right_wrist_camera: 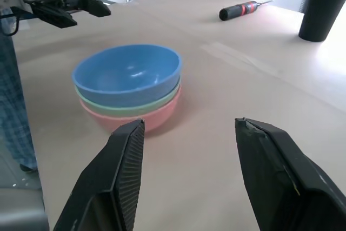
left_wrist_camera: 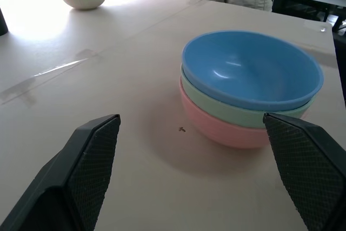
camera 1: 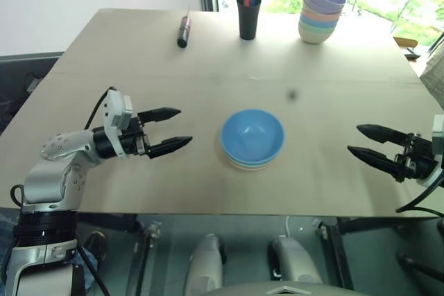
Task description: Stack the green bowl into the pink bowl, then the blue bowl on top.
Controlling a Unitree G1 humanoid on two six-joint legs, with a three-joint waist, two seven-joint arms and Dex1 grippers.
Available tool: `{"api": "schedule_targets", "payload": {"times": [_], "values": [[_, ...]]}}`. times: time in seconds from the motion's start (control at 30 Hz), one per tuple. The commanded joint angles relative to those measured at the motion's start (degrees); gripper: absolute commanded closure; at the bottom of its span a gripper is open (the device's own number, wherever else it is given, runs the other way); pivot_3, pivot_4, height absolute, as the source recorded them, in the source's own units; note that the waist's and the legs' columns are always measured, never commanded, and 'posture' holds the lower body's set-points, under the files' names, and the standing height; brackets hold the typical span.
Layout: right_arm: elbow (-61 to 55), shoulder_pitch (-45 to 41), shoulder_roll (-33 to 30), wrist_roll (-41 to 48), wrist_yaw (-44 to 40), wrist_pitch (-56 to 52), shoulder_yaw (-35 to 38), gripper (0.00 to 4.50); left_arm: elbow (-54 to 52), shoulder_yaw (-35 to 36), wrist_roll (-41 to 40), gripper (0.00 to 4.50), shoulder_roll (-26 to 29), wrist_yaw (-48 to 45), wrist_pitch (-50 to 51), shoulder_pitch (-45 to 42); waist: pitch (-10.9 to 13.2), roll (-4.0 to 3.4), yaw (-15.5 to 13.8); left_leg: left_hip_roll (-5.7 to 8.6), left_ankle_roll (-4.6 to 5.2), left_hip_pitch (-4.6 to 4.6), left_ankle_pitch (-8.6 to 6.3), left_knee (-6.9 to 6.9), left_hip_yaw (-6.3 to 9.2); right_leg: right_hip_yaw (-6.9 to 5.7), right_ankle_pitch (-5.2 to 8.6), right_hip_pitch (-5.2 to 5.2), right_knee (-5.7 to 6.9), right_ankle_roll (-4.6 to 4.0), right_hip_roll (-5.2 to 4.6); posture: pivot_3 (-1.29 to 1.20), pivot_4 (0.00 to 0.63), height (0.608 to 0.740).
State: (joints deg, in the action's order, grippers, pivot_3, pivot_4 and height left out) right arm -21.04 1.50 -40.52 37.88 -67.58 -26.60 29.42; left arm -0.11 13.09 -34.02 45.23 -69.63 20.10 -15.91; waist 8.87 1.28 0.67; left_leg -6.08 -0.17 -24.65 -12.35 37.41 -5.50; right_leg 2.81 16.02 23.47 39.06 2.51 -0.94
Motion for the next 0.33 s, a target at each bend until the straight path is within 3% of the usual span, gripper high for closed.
{"api": "schedule_targets", "payload": {"times": [0.03, 0.33], "values": [[1.0, 1.0, -1.4, 1.6, -2.1, 3.4, 2.8, 1.71, -3.3, 2.2, -0.5, 0.00, 0.5, 0.6, -1.5, 0.7, 0.0, 0.00, 0.0, 0.00, 0.00, 0.00, 0.00, 0.00, 0.00, 0.00, 0.00, 0.00, 0.00, 0.00, 0.00, 0.00, 0.150, 0.740], [2.6, 2.4, -3.7, 1.6, -2.1, 5.7, 2.1, 1.71, -3.6, 2.1, 0.3, 0.00, 0.2, 0.6, -5.0, 1.6, 0.0, 0.00, -0.1, 0.01, 0.00, 0.00, 0.00, 0.00, 0.00, 0.00, 0.00, -0.01, -0.01, 0.00, -0.01, 0.00, 0.150, 0.740]]}}
